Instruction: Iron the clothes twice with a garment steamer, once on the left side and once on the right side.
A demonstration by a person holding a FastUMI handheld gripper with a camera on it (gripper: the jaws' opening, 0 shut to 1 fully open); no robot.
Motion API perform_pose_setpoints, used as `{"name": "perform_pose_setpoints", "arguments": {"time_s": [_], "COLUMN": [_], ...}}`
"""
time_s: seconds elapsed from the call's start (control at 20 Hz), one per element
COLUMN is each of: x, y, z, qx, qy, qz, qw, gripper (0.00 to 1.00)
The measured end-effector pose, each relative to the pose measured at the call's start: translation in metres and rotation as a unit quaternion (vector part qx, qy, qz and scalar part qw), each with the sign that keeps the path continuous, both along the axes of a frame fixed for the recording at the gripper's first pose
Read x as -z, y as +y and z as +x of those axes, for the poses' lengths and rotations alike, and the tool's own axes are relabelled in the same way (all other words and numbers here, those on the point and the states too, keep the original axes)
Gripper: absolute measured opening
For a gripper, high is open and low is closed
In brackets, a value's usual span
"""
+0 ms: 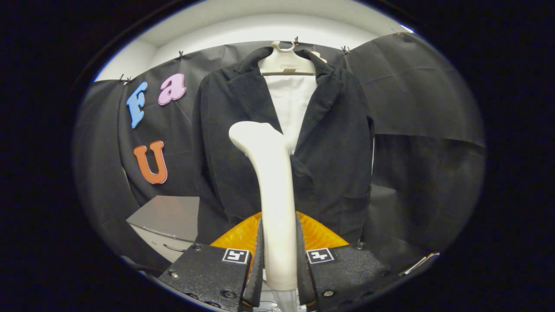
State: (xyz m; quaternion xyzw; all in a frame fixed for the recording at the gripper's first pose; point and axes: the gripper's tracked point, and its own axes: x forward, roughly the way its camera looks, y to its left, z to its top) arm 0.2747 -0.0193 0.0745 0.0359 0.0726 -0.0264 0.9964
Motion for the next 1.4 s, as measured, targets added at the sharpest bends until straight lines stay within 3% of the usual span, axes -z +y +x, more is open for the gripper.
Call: {"name": "perform_pose_setpoints", "arguments": {"time_s": [1.4], "x": [0.129], "y": [-0.010], "z": [-0.015], "qx": [0.005], "qy": [0.094], "qz": [-0.009], "qw": [0.996], "gripper": [0.35]}}
